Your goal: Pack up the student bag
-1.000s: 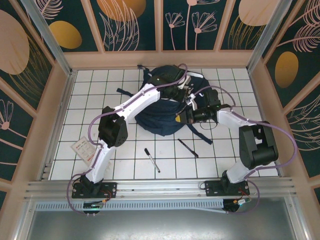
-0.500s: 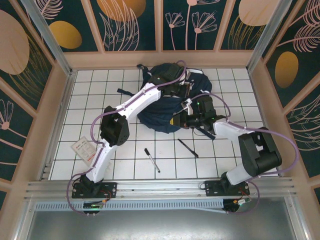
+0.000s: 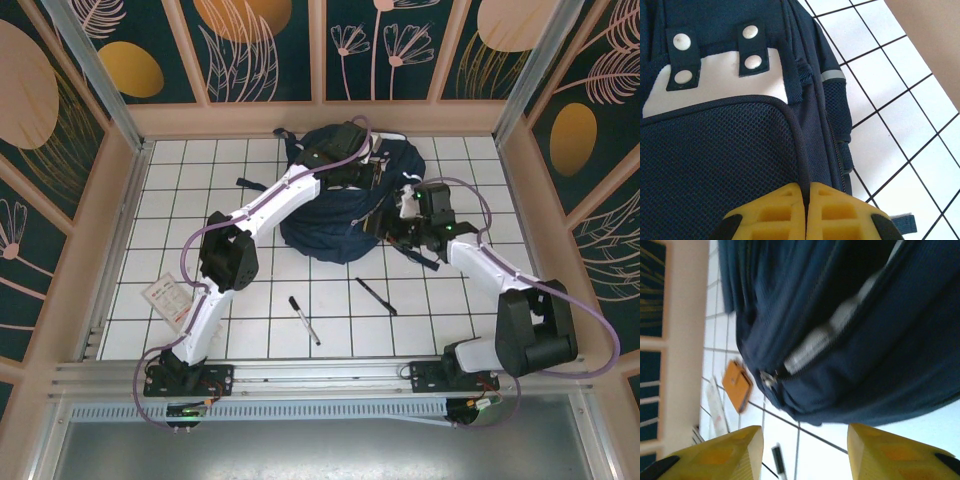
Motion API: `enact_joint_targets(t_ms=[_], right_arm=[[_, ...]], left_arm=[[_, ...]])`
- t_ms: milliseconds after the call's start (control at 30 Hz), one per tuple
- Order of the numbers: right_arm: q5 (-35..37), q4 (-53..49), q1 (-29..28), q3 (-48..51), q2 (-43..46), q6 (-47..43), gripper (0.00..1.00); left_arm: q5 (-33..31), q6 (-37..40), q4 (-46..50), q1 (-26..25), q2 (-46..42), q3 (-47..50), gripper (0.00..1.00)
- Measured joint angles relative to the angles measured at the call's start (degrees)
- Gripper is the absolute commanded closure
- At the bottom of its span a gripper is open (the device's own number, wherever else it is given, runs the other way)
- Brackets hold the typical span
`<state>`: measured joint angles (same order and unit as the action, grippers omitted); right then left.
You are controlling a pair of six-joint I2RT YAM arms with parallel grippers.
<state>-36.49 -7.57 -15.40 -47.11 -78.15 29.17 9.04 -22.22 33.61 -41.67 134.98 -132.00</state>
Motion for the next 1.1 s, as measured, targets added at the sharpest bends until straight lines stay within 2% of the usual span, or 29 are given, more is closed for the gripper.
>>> enact_joint_targets(t_ms=[267, 400, 433, 533, 600, 667, 800, 900, 1100], right_arm=[[1.5, 7.5, 0.3, -3.4, -3.8, 10.3, 0.53], [2.0, 11.4, -0.5, -3.4, -7.1, 15.1, 0.62], [2.2, 12.4, -1.1, -3.4, -7.8, 16.3, 0.67], [2.7, 15.8, -2.9, -3.1, -8.8, 20.1, 0.93], [3.5, 17.9, -3.3, -2.6, -8.8, 22.3, 0.98], [4.1, 18.8, -3.4, -2.4, -8.8, 23.5, 1.0], [4.3, 18.8, -3.4, -2.4, -8.9, 24.8, 1.0], [3.5, 19.3, -3.4, -2.4, -9.5, 25.8, 1.0], [1.9, 19.8, -3.4, -3.6, -11.3, 26.9, 1.0]], left_arm=[[0.7, -0.2, 0.0, 0.1, 0.0, 0.0, 1.0], [1.1, -0.7, 0.0, 0.2, 0.0, 0.0, 1.0], [1.2, -0.8, 0.0, 0.2, 0.0, 0.0, 1.0], [1.2, -1.3, 0.0, 0.3, 0.0, 0.0, 1.0], [1.2, -1.4, 0.0, 0.5, 0.0, -0.2, 0.88], [1.2, -1.8, 0.0, 0.7, 0.0, -0.8, 0.76], [1.2, -1.1, 0.7, 0.8, -3.0, -1.0, 0.62], [1.8, -0.3, 0.6, 0.8, -12.7, 8.2, 0.59], [8.2, -2.8, -10.6, 0.9, -41.6, 44.2, 0.52]])
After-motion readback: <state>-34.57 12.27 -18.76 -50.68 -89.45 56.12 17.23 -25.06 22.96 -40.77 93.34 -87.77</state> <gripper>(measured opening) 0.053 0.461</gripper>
